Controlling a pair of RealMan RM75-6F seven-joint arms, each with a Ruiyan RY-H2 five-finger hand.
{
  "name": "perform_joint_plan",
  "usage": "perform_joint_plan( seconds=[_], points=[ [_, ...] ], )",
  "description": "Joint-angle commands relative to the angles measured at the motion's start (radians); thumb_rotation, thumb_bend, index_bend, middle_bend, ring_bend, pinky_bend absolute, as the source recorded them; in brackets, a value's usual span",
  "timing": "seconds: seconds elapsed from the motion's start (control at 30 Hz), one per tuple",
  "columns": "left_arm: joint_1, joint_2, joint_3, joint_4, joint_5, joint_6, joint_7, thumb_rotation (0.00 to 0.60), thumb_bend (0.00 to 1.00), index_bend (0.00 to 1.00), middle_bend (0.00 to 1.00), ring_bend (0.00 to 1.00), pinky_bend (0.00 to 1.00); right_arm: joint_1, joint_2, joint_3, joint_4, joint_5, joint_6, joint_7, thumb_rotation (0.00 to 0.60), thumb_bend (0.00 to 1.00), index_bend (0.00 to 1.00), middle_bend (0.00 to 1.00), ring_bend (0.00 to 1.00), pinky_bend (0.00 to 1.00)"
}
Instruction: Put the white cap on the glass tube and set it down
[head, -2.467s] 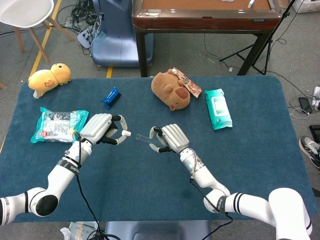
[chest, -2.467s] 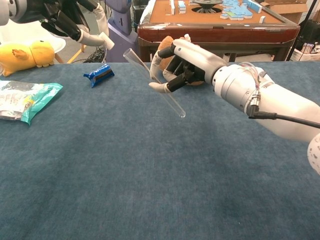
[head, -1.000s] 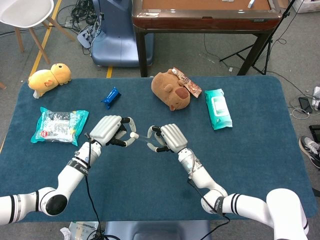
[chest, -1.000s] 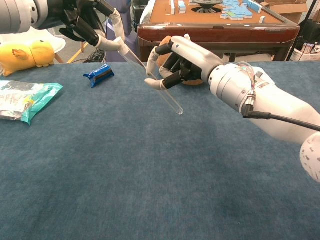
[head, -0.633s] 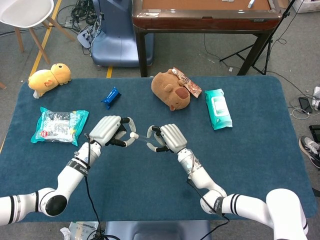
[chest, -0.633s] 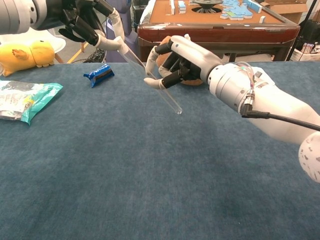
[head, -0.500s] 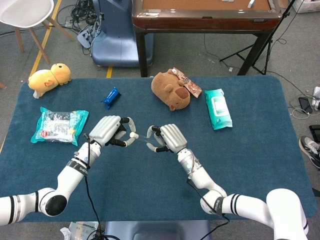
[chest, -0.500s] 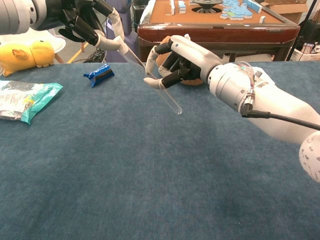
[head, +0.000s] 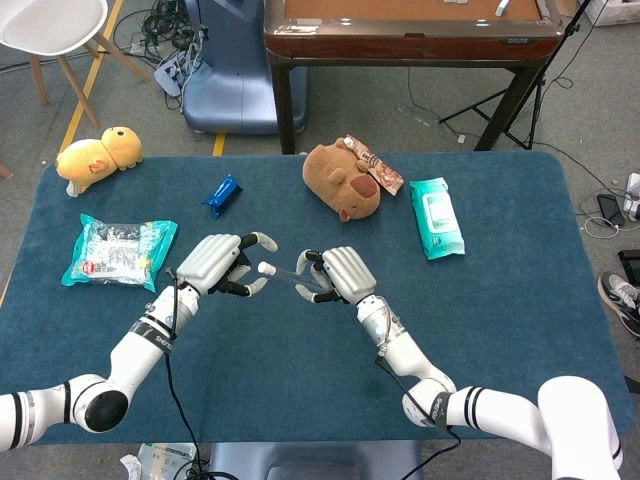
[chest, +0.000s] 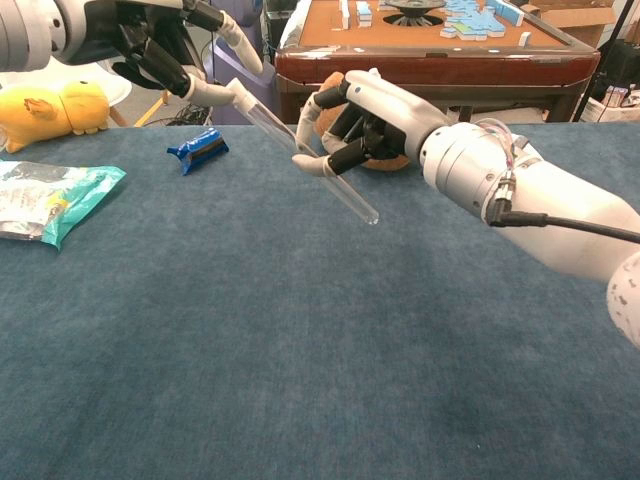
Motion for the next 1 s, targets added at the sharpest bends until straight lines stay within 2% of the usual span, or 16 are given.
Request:
perform_joint_plan(
  seconds=[0.03, 0.33, 0.47, 0.63, 1.0],
  points=[
    [0.008, 0.012, 0.004, 0.002, 0.007, 0.003, -0.001, 0.6, 0.31, 0.21, 1.0, 1.0, 1.0, -0.002, 0.038, -0.009, -0.025, 0.009, -0.026, -0.029, 0.6, 0.57, 0.63, 0.9, 0.97, 0.96],
    [0.044, 0.045, 0.037, 0.037, 0.03, 0.013, 0.005, 0.6, 0.31, 0.2, 0.98, 1.0, 1.0, 0.02, 0.239, -0.035, -0.156, 0.111, -0.183, -0.208, 0.6, 0.57, 0.66, 0.91, 0.97, 0.96],
    [0.066, 0.042, 0.053, 0.049, 0.058, 0.051, 0.022, 0.6, 0.31, 0.2, 0.96, 0.97, 1.0, 0.04, 0.292, -0.058, -0.179, 0.169, -0.236, -0.297, 0.6, 0.57, 0.66, 0.91, 0.97, 0.96],
    [0.089, 0.036, 0.075, 0.053, 0.083, 0.095, 0.063, 0.6, 0.31, 0.15, 0.93, 0.93, 1.0, 0.057, 0.291, -0.087, -0.155, 0.228, -0.268, -0.353, 0.6, 0.57, 0.66, 0.91, 0.97, 0.96],
    [0.122, 0.034, 0.1, 0.042, 0.1, 0.111, 0.086, 0.6, 0.31, 0.14, 0.92, 0.92, 1.0, 0.065, 0.216, -0.137, -0.015, 0.281, -0.296, -0.372, 0.6, 0.57, 0.66, 0.91, 0.97, 0.96]
  ],
)
